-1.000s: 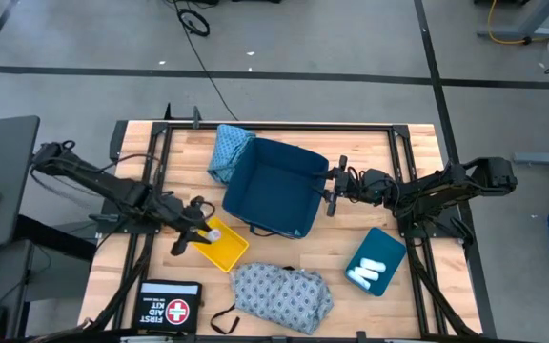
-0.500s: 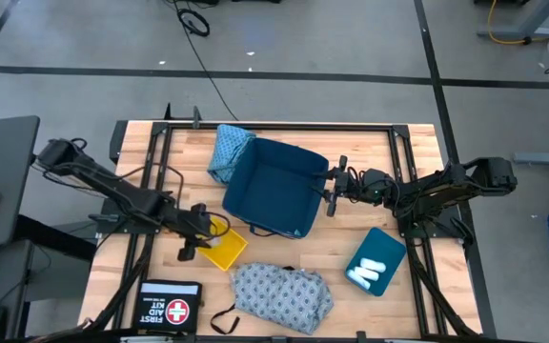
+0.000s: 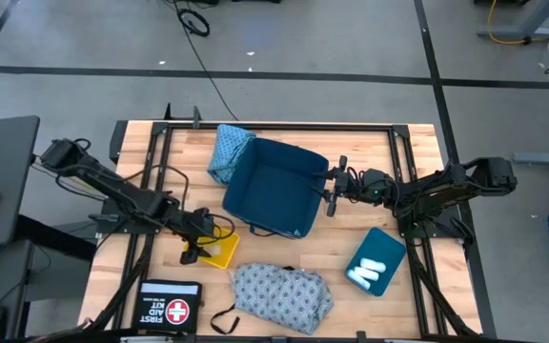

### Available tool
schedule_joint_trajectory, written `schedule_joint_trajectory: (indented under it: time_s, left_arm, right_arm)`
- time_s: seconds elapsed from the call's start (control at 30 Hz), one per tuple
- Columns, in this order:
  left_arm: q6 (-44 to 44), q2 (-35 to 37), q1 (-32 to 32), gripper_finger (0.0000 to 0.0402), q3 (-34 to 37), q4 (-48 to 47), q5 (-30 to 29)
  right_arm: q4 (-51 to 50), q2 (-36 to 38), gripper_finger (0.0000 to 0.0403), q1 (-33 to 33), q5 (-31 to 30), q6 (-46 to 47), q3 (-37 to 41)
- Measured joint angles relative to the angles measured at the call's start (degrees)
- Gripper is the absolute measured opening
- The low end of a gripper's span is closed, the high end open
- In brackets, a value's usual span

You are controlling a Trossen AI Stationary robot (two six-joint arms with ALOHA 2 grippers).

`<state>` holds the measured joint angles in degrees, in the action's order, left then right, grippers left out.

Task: Pick & place medical supplies in basket/bin
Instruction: Put the top transparent pill bottle into the yellow bin

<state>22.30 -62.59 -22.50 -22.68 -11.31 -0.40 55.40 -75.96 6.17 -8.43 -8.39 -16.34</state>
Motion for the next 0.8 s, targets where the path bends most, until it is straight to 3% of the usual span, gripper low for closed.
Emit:
schedule_joint_trajectory:
  time_s: [0.33, 0.47, 0.7, 0.8]
  left_arm:
    - [-2.6, 0.0, 0.0, 0.0235, -2.6, -0.2, -7.1]
    - [-2.5, 0.0, 0.0, 0.0173, -2.6, -1.2, -9.0]
    - [-1.7, 0.0, 0.0, 0.0021, -2.6, -1.1, -7.0]
    - [-1.3, 0.0, 0.0, 0.0005, -2.6, -1.1, -5.5]
  right_arm:
    - [-1.2, 0.0, 0.0176, 0.0, 0.0, 0.0, 0.0]
    - [-2.1, 0.0, 0.0176, 0.0, 0.0, 0.0, 0.0]
    - [-2.2, 0.0, 0.0176, 0.0, 0.0, 0.0, 0.0]
    - [-2.2, 0.0, 0.0176, 0.0, 0.0, 0.0, 0.0]
